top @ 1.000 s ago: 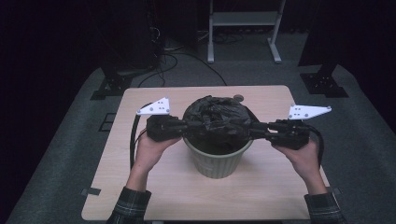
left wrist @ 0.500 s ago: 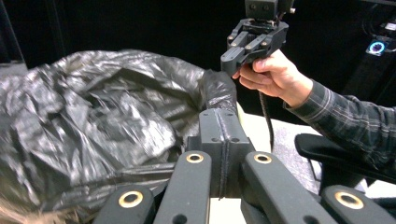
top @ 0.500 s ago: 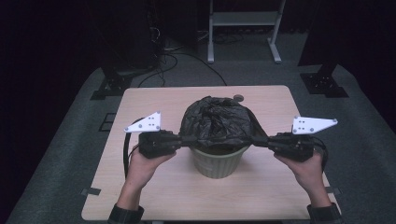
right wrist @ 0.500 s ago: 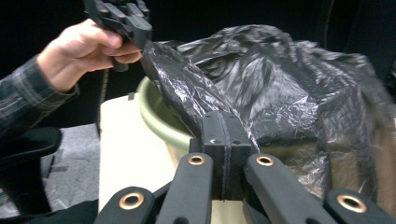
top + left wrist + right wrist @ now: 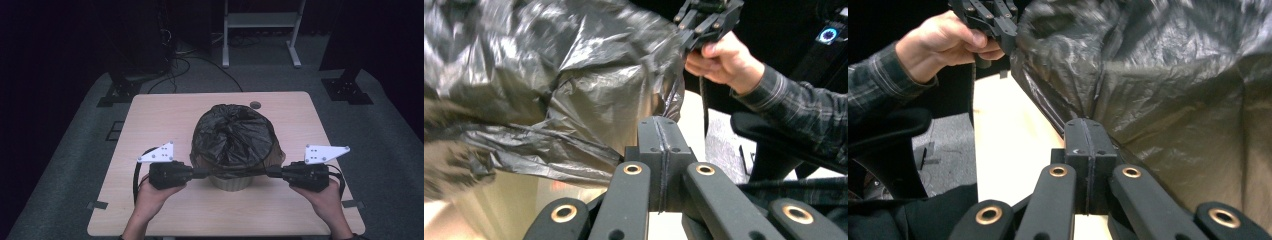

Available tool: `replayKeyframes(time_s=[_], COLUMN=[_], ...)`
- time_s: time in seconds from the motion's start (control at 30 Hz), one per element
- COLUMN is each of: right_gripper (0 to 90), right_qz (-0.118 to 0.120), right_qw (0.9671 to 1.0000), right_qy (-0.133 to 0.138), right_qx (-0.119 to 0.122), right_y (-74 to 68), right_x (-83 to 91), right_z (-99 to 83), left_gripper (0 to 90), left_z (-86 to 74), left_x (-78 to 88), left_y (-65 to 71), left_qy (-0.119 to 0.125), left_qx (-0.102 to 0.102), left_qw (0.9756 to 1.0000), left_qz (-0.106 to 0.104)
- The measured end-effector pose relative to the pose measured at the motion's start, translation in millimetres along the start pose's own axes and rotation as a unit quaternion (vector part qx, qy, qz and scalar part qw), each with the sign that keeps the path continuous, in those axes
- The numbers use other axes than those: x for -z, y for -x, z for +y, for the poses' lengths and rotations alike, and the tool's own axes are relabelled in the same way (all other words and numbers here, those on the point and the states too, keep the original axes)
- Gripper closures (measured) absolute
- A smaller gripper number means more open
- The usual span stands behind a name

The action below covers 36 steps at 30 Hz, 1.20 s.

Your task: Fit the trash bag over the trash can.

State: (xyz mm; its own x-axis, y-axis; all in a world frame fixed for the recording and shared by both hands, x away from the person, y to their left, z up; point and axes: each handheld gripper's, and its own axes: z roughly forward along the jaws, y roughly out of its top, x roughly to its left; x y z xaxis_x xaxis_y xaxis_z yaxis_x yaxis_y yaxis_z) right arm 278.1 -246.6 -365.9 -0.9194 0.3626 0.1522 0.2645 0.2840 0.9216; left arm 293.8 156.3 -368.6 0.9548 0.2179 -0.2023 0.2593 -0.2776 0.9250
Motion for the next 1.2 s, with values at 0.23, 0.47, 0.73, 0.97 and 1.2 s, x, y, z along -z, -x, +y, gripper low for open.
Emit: replayKeyframes(time_s=[0.23,0.47,0.73,0.97,1.2], right_gripper=[90.0,90.0,90.0,61.4,47.9], right_qz=[-0.013,-0.011,-0.012,-0.041,-0.078], right_qw=[0.9995,0.9982,0.9966,0.9983,0.9965], right_qy=[-0.025,-0.049,-0.070,-0.031,0.011], right_qx=[-0.013,-0.033,-0.043,-0.027,-0.026], right_y=[6.1,14.4,20.9,18.5,35.6], right_x=[-9.0,-20.6,-31.3,-9.5,16.8], right_z=[-18.3,-40.5,-52.6,-41.3,-26.5], left_gripper=[89.7,89.7,85.6,71.6,54.8], left_z=[-23.7,-46.1,-58.3,-42.0,-18.1], left_x=[-7.1,-16.4,-20.0,18.7,49.8], left_y=[-9.4,-21.2,-27.7,-22.8,-30.2], left_qy=[-0.003,-0.012,-0.026,0.020,0.053], left_qx=[0.006,0.014,0.026,0.010,-0.010], left_qw=[1.0000,0.9997,0.9993,0.9997,0.9964], left_qz=[-0.005,-0.013,-0.001,0.014,0.065])
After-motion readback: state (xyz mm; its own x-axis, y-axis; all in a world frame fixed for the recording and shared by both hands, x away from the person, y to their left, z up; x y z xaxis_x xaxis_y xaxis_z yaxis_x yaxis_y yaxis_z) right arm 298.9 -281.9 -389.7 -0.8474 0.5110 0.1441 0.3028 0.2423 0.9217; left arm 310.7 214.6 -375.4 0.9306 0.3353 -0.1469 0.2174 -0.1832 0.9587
